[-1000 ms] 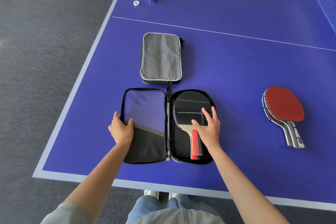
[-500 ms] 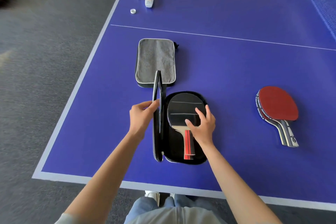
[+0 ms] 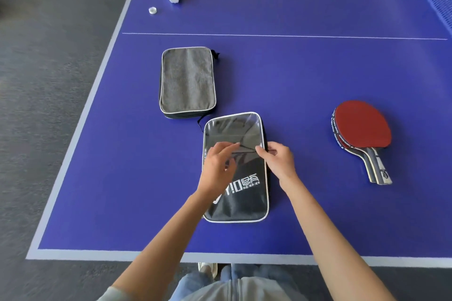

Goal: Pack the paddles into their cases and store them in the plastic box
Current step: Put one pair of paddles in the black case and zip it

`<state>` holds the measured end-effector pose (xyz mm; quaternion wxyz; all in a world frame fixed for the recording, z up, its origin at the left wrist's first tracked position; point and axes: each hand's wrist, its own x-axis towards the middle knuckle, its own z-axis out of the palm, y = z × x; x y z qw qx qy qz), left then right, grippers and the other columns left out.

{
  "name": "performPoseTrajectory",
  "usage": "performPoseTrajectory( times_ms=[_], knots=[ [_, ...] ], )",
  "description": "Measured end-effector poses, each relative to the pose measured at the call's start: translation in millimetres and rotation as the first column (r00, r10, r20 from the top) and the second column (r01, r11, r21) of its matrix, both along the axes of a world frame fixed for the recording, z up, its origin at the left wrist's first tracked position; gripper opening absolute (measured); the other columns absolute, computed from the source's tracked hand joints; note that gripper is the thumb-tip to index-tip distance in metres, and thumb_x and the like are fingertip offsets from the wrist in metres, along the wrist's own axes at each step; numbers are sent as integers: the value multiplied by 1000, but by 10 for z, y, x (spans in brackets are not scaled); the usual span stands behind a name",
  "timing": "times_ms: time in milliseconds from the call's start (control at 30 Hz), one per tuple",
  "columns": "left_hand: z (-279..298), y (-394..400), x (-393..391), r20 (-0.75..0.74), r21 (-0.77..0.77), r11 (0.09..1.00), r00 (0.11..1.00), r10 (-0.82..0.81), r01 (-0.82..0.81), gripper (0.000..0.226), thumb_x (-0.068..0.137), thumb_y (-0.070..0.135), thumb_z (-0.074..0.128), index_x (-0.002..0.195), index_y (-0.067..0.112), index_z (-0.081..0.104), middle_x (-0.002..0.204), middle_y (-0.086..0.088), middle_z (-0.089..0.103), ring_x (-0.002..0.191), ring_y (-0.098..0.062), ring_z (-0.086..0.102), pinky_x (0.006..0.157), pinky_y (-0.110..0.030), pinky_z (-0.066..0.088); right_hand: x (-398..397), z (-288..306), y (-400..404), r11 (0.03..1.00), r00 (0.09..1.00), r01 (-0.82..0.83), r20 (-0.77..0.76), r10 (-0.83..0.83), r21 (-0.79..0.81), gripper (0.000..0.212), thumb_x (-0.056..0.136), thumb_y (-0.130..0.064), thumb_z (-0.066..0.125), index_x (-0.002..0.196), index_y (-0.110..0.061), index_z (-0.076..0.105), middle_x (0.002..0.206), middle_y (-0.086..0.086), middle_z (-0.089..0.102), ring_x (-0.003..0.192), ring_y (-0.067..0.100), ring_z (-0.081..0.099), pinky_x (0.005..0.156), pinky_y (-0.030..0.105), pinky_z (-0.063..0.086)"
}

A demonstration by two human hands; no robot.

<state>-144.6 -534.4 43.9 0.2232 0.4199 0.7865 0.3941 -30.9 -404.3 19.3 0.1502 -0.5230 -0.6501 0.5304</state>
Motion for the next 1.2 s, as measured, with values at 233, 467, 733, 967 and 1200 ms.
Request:
performPoseTrajectory(
  times_ms=[233, 467, 733, 967, 1200],
  knots=[
    [-406, 75, -40, -203, -377, 925, 970, -135, 50, 59, 93, 47, 48, 145, 40, 23, 158, -7, 11, 145, -31, -5, 117, -48, 0, 9, -245, 1, 991, 991, 60, 115, -73, 119, 21, 85, -30, 66, 91, -10, 65, 96, 4, 62, 91, 20, 54, 79, 32, 43],
    [-703, 153, 84, -321, -480, 877, 926, -196, 19, 64, 90, 63, 34, 144, 50, 2, 157, -2, -21, 140, -28, -30, 113, -46, -16, 23, -324, 8, 994, 994, 92, 58, -96, 58, 33, 84, -25, 69, 110, -11, 54, 93, 3, 64, 83, 16, 58, 75, 29, 47],
    [-642, 140, 32, -295, -486, 873, 933, -208, 41, 66, 87, 65, 40, 144, 51, 9, 158, 0, -15, 142, -27, -25, 115, -46, -13, 53, -301, 90, 999, 995, 10, 97, -14, 46, 25, 78, -28, 75, 95, -13, 63, 84, -3, 66, 74, 8, 60, 67, 22, 50],
    [-561, 215, -187, -285, -430, 902, 954, -89, -44, 61, 90, 49, 45, 145, 42, 22, 157, -3, 9, 146, -25, -9, 115, -49, -10, -134, -290, -385, 887, 991, 128, 33, -126, -444, 33, 69, -9, 82, 84, -11, 53, 89, 9, 64, 76, 19, 66, 63, 32, 57],
    [-703, 178, -275, -382, -516, 856, 903, -193, -35, 65, 92, 63, 25, 147, 42, -1, 159, -1, -11, 145, -24, -19, 114, -45, -15, -251, -288, -521, 931, 992, 74, -72, -106, -356, 57, 60, -11, 87, 100, -11, 45, 99, 2, 63, 89, 10, 65, 66, 19, 57]
  ],
)
